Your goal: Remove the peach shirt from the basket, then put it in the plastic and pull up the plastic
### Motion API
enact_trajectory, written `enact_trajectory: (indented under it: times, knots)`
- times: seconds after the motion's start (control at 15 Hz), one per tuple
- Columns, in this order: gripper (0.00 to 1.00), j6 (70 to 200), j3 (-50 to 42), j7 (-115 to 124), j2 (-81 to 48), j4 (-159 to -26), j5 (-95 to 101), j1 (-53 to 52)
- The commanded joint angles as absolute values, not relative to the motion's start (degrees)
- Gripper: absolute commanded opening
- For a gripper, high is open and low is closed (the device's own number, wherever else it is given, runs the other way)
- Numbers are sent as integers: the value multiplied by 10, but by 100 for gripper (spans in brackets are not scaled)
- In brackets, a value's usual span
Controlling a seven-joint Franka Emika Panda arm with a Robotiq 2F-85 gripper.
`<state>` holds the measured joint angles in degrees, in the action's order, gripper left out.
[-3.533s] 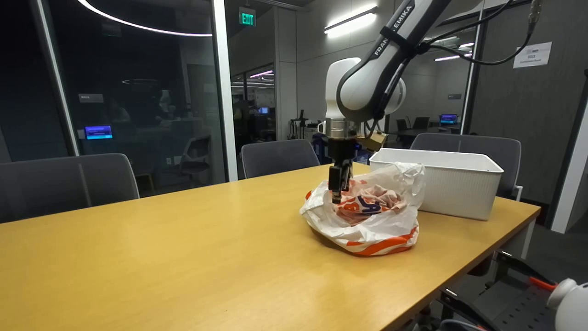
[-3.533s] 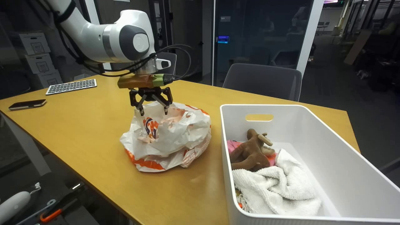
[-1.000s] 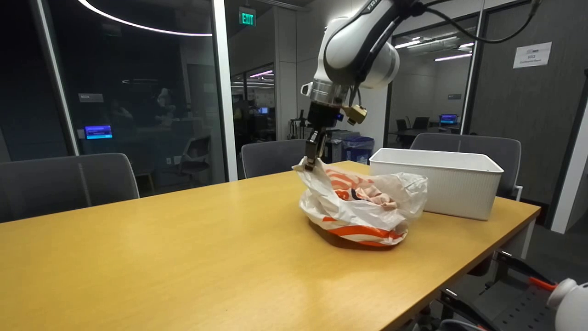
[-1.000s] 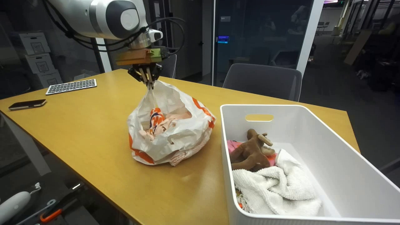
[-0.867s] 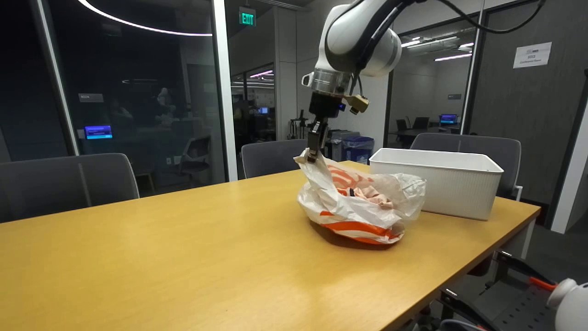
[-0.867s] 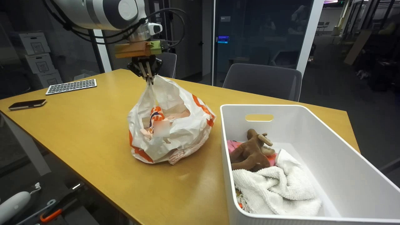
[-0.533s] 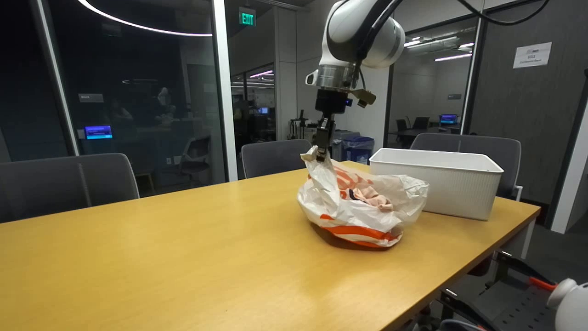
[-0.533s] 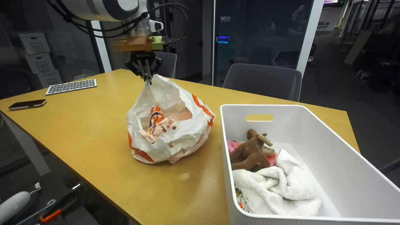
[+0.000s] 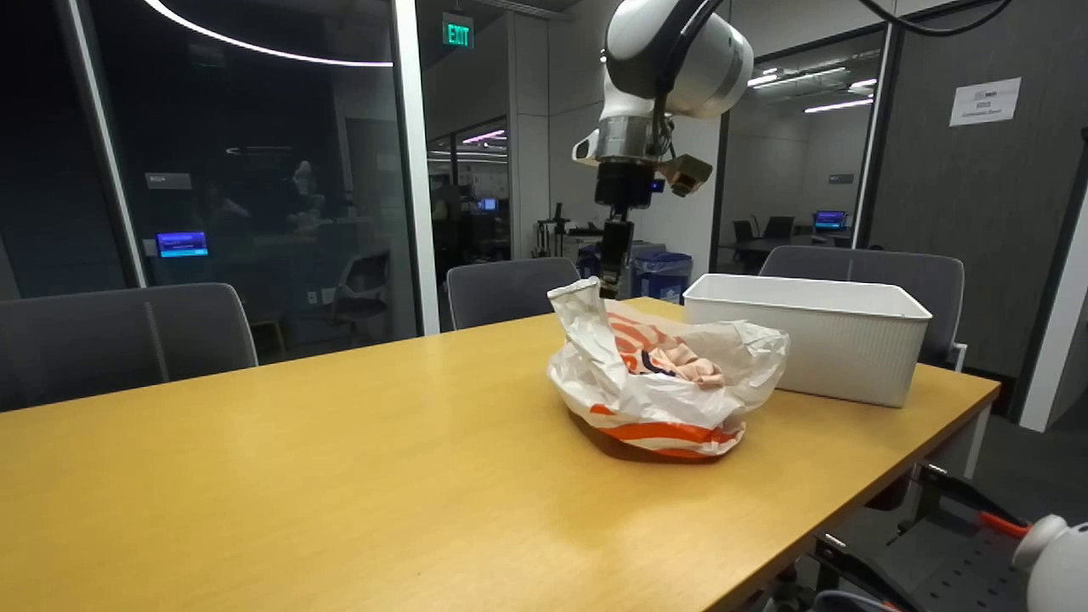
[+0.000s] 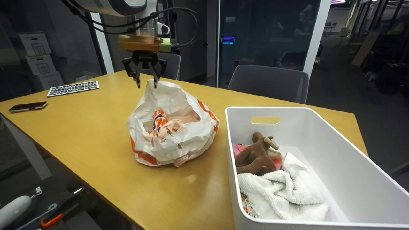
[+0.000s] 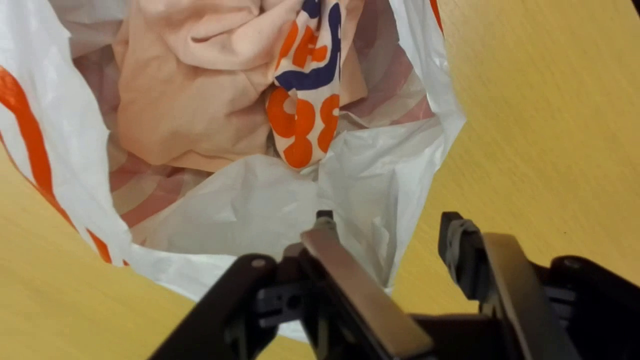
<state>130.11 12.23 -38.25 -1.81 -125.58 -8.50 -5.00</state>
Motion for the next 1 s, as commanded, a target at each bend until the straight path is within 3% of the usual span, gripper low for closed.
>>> enact_trajectory:
  times: [0.0, 0.13, 0.93]
  knots:
    - [84, 1256, 93, -371, 19, -1245, -67, -50]
    - [100, 1249, 77, -352, 29, -1241, -41, -46]
    - [100, 1244, 36, -295, 34, -1246, 29, -37]
